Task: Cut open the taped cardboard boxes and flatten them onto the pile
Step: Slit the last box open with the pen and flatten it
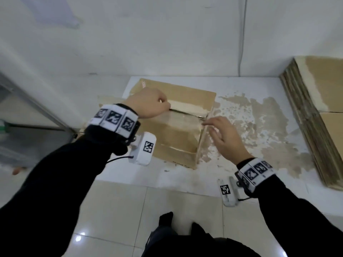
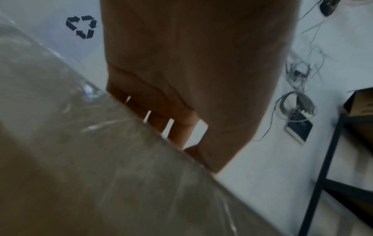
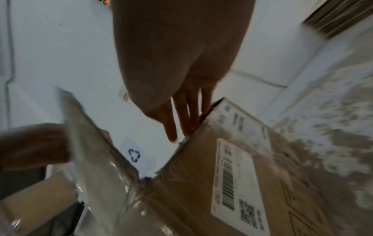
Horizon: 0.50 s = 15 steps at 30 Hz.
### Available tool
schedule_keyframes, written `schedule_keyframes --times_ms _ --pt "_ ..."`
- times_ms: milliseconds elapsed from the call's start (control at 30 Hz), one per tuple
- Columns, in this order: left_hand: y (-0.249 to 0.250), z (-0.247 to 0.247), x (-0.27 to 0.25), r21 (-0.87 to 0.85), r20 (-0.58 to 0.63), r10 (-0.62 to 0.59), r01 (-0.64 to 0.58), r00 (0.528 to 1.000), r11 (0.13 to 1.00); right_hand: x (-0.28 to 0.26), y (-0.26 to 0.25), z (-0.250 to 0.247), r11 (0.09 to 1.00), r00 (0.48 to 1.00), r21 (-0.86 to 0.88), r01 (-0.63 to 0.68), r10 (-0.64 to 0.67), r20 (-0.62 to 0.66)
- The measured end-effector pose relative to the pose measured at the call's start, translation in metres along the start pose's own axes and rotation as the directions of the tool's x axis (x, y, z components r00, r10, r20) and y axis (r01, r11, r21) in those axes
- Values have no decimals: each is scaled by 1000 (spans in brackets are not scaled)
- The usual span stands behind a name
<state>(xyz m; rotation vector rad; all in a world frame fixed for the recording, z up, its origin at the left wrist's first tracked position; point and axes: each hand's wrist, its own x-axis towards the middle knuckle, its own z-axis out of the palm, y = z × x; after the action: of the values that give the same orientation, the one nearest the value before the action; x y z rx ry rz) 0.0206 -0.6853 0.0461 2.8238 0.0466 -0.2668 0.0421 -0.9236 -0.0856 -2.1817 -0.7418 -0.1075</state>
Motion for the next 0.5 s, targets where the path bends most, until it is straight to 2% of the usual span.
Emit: schedule_keyframes --times_ms 67,100,133,200,267,333,433,500 --pt "-4 -8 -30 38 103 7 -11 995 999 16 -13 10 989 968 -91 115 -91 232" --pt "-9 -7 -44 58 178 -9 -1 984 998 22 -13 13 975 948 -178 136 -75 310" --pt "-13 -1 -57 79 256 -36 16 966 997 27 -13 13 958 939 -253 138 -45 341" --pt "-26 19 -71 174 350 -94 34 932 984 42 -14 5 936 948 -326 129 -20 318" --pt "-41 47 -70 344 314 -115 0 943 939 64 -20 -9 936 973 -341 85 -5 231" --pt "-53 69 -62 459 227 -56 -57 972 887 100 -21 -20 955 972 -296 -29 96 214" --pt "-66 89 -45 467 200 97 -181 975 866 154 4 -15 920 899 -372 -122 262 352" --pt "-72 95 -37 437 184 208 -270 961 858 172 24 -6 878 842 -443 -183 372 390"
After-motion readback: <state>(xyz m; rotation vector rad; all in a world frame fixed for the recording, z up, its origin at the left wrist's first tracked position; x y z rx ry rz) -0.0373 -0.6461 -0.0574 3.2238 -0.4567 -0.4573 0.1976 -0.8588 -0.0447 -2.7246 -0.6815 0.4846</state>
